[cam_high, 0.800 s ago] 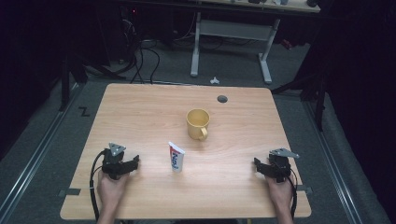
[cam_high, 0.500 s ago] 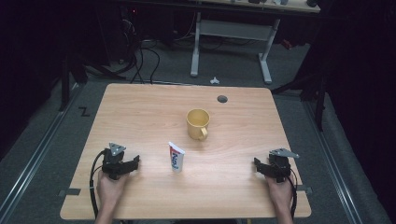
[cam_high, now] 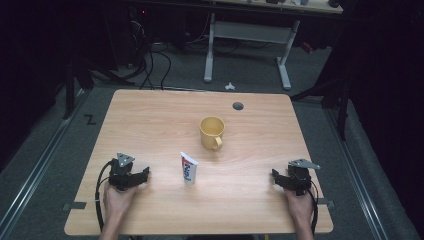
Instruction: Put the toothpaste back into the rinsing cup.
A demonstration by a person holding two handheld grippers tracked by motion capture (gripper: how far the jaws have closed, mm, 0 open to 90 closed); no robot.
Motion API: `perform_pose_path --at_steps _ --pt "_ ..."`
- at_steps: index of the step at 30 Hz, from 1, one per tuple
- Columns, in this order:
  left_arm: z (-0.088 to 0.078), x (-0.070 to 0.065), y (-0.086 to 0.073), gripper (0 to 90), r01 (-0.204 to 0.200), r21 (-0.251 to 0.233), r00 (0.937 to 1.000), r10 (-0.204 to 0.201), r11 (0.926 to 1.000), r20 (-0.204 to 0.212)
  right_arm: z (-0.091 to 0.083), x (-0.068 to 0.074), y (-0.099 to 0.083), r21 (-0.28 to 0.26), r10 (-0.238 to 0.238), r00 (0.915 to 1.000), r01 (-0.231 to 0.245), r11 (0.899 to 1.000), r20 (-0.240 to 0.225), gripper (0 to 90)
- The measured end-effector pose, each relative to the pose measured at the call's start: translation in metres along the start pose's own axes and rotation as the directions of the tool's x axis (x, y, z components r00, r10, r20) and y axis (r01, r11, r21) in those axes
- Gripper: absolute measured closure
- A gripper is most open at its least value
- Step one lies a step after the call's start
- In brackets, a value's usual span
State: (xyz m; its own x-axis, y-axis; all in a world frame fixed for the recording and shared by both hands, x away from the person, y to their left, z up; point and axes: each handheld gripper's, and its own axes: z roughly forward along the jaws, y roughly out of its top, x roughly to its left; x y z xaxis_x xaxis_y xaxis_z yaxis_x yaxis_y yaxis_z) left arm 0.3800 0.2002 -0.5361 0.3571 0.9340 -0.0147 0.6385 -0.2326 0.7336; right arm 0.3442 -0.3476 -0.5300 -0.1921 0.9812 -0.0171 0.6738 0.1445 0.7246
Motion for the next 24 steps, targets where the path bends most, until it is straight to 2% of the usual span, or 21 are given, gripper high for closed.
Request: perform_pose_path --at_steps 6,11,14,24 --pt "-0.001 0.0 0.002 26.4 -0.004 0.014 0.9999 0.004 0.9999 0.01 0.0 0.0 0.0 0.0 0.0 1.0 0.0 1.0 0.0 31.0" --pt "-0.006 -0.003 0.003 27.2 -0.008 -0.004 0.9998 0.009 1.0 0.016 0.0 0.0 0.0 0.0 -0.001 1.0 0.001 1.0 0.001 30.9" --pt "-0.011 -0.004 0.003 27.4 -0.024 0.012 0.9994 0.024 0.9996 0.023 0.0 0.0 0.0 0.0 -0.001 1.0 0.001 1.0 0.0 30.8" --pt "-0.023 -0.013 0.003 26.4 -0.029 -0.01 0.9979 0.03 0.9995 0.058 0.0 0.0 0.0 0.0 0.0 1.0 0.0 1.0 0.0 30.7"
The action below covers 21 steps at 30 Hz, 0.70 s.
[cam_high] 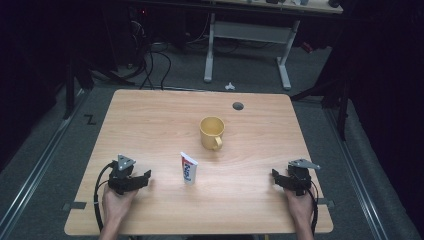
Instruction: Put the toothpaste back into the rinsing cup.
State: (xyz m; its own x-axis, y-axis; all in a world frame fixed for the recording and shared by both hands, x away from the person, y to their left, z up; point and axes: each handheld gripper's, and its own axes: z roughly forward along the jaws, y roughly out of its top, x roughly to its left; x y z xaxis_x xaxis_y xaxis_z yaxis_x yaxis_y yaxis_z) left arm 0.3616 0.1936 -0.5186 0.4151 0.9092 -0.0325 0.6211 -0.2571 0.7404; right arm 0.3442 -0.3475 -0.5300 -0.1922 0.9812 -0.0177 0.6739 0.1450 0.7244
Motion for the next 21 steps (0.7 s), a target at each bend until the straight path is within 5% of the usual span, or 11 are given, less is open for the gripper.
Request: perform_pose_path --at_steps 21 --pt "-0.023 -0.031 -0.004 22.0 -0.045 -0.014 0.9947 0.046 0.9989 0.092 0.0 0.0 0.0 0.0 0.001 1.0 -0.001 1.0 0.0 30.5"
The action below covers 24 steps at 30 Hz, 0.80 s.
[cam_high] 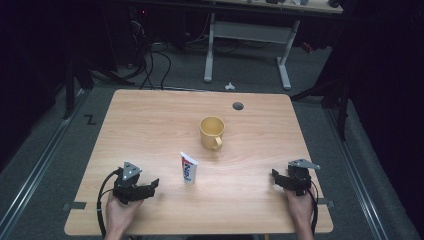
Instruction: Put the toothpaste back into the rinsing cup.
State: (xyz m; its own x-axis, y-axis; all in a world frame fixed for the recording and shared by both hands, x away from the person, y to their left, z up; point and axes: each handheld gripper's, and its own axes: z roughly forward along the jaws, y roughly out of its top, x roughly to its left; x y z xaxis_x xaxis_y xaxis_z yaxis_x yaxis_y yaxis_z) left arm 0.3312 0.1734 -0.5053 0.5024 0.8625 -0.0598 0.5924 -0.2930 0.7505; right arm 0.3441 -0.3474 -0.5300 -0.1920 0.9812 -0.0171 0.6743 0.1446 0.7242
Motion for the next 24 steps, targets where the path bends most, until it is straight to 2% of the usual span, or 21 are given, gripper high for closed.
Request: perform_pose_path --at_steps 7,15,21,24 --pt "-0.001 -0.009 -0.001 20.7 -0.013 0.002 0.9992 0.013 0.9999 0.037 0.0 0.0 0.0 0.0 0.0 1.0 0.0 1.0 0.001 30.4" --pt "0.003 -0.026 0.001 20.7 -0.055 0.015 0.9956 0.054 0.9984 0.077 0.0 0.0 0.0 -0.001 -0.002 1.0 0.002 1.0 0.0 30.3" --pt "0.004 -0.035 0.005 20.7 -0.078 0.01 0.993 0.077 0.9969 0.09 0.0 0.0 0.0 -0.001 -0.002 1.0 0.002 1.0 0.001 30.3" --pt "0.006 -0.043 0.009 22.7 -0.098 0.015 0.9908 0.096 0.9951 0.096 0.0 0.0 0.0 -0.001 -0.002 1.0 0.002 1.0 0.002 30.3"
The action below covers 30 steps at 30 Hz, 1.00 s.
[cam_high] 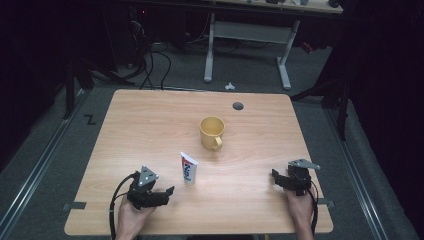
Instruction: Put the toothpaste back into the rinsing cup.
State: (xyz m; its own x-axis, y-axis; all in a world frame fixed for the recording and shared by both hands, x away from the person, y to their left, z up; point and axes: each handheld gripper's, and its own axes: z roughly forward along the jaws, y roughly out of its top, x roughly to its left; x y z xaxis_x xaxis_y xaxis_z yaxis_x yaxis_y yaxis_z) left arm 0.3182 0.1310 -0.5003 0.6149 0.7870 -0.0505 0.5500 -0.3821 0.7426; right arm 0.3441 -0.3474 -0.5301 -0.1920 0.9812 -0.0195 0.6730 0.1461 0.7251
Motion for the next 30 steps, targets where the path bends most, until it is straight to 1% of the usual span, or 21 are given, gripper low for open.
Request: perform_pose_path --at_steps 2,3,6,8,11,16,18,21,24,30 --pt "0.001 -0.004 0.003 23.5 -0.013 0.003 0.9999 0.013 0.9999 0.003 0.0 0.0 0.0 -0.001 -0.001 1.0 0.001 1.0 0.0 30.2" --pt "0.001 -0.004 0.003 23.6 -0.013 0.003 0.9999 0.013 0.9999 0.003 0.0 0.0 0.0 -0.001 -0.001 1.0 0.001 1.0 0.0 30.2" --pt "0.004 -0.01 0.007 23.6 -0.027 0.0 0.9996 0.027 0.9996 0.005 0.0 0.0 0.0 -0.001 -0.001 1.0 0.001 1.0 0.0 30.2" --pt "0.006 -0.016 0.01 23.6 -0.047 0.004 0.9989 0.047 0.9989 0.011 0.0 0.0 0.0 -0.001 -0.002 1.0 0.002 1.0 0.0 30.2" --pt "0.008 -0.019 0.014 23.5 -0.059 0.008 0.9981 0.059 0.9982 0.018 0.0 0.0 0.0 0.0 -0.002 1.0 0.002 1.0 0.0 30.2" --pt "0.01 -0.022 0.019 23.5 -0.063 0.002 0.9978 0.063 0.998 0.021 0.0 0.0 0.0 0.0 -0.002 1.0 0.002 1.0 0.0 30.2" --pt "0.01 -0.023 0.023 23.8 -0.054 -0.007 0.9982 0.054 0.9985 0.026 0.0 0.0 0.0 -0.001 -0.002 1.0 0.002 1.0 0.0 30.1" --pt "0.01 -0.023 0.025 24.5 -0.054 -0.013 0.9981 0.054 0.9985 0.029 0.0 0.0 0.0 -0.001 -0.002 1.0 0.002 1.0 0.0 30.2" --pt "0.01 -0.025 0.029 24.5 -0.063 -0.015 0.9975 0.064 0.9979 0.029 0.0 0.0 0.0 -0.001 -0.002 1.0 0.002 1.0 0.0 30.2" --pt "0.011 -0.027 0.036 24.1 -0.06 -0.026 0.9977 0.061 0.9979 0.03 0.0 0.0 0.0 -0.001 -0.002 1.0 0.002 1.0 0.0 30.2"
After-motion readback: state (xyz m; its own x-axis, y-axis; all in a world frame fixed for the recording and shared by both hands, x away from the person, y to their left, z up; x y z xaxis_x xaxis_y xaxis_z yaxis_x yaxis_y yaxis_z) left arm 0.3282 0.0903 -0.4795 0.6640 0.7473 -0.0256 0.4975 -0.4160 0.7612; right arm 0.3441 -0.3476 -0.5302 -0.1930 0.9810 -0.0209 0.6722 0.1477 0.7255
